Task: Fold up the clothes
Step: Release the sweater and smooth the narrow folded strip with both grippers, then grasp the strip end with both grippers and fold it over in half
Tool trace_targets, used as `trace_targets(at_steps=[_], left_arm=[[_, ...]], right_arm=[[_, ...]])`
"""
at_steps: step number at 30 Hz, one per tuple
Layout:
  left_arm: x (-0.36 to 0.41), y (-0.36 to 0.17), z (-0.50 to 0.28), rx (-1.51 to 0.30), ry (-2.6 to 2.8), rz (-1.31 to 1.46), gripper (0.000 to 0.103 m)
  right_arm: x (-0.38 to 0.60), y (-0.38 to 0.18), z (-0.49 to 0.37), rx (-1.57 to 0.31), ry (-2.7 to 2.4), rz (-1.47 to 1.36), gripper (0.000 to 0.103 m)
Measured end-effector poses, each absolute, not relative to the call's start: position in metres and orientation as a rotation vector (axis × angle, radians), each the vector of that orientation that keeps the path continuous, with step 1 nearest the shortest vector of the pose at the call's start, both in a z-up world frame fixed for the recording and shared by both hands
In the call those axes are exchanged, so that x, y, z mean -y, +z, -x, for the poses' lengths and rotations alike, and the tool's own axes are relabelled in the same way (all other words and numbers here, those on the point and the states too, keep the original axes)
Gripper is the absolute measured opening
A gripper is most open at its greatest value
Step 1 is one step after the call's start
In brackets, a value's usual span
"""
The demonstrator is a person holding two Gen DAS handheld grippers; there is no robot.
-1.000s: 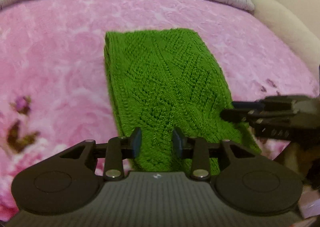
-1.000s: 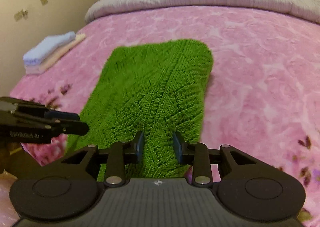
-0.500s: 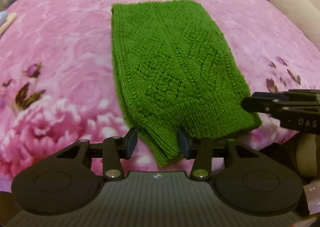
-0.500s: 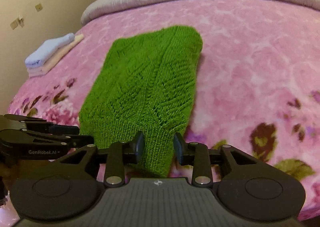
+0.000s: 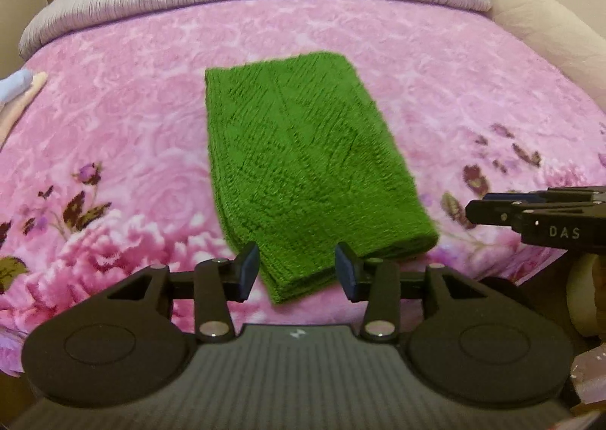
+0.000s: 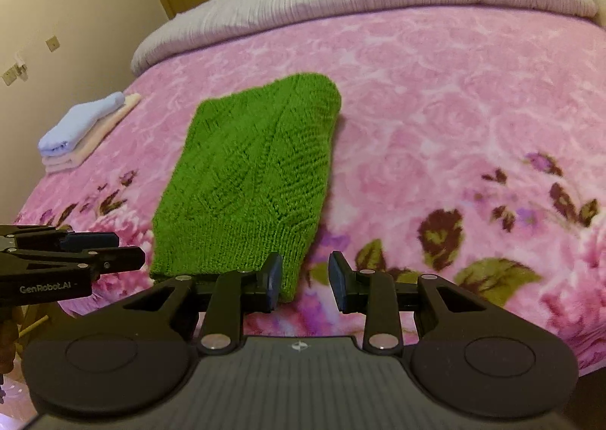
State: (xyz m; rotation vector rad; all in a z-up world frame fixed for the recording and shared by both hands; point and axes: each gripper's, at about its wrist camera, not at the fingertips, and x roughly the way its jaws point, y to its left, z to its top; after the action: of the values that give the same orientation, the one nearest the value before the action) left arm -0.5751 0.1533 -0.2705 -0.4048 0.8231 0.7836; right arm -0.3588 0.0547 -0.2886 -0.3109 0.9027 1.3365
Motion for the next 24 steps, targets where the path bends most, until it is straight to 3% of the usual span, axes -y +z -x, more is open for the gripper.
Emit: trace_targets(at_steps=[7, 14, 24], left_arm=[[-0.169, -0.261, 0.578, -0.737, 0.739, 0.424, 0.034], [-0.239, -0.273, 0.542, -0.711, 0.687, 0.429, 0.03], [-0.299, -0.335, 0.511, -0.762, 0.649, 0.394, 0.035]], right_arm=[[-0.068, -0.278, 0.348, -0.862, 1.357, 0.293, 0.033], [-0.145, -0.27, 0.332, -0.784, 1.439, 0.253, 0.033], [-0.215, -0.334, 0.325, -0.789, 1.489, 0.385, 0.022]])
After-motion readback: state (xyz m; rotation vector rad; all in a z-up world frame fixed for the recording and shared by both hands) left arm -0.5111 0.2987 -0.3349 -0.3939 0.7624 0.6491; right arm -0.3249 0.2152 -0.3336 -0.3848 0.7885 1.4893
